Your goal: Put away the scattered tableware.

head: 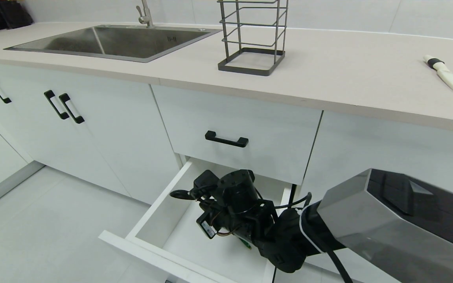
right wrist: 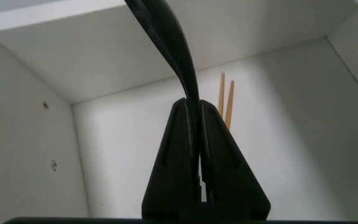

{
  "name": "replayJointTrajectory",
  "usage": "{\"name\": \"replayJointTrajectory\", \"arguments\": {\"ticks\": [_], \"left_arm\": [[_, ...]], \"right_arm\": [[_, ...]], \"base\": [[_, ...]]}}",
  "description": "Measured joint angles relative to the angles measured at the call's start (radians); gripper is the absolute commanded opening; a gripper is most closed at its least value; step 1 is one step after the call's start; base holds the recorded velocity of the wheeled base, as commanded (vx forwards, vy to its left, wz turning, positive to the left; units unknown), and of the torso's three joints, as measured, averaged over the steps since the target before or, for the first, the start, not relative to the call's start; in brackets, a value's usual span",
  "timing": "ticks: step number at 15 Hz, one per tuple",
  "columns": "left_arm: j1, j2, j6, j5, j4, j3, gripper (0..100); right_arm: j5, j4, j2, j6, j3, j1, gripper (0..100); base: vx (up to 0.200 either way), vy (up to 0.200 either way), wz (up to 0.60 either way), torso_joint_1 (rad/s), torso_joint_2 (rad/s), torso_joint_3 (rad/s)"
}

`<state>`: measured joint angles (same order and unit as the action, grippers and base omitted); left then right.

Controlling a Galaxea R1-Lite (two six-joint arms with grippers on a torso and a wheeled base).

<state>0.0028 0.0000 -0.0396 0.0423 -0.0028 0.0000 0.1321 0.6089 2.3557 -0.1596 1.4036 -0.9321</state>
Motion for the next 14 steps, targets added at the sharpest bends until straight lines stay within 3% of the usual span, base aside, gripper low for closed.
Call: {"name": "replayJointTrajectory", "arguments": {"ticks": [14], "left_arm": [[0.000,0.000,0.000,0.000,0.000,0.000,100]], "right_arm": [[-0.007,0.001,0.094,-0.003,0.020,0.047,0]], "base": [[0.000,0.000,0.00,0.000,0.00,0.000]]}}
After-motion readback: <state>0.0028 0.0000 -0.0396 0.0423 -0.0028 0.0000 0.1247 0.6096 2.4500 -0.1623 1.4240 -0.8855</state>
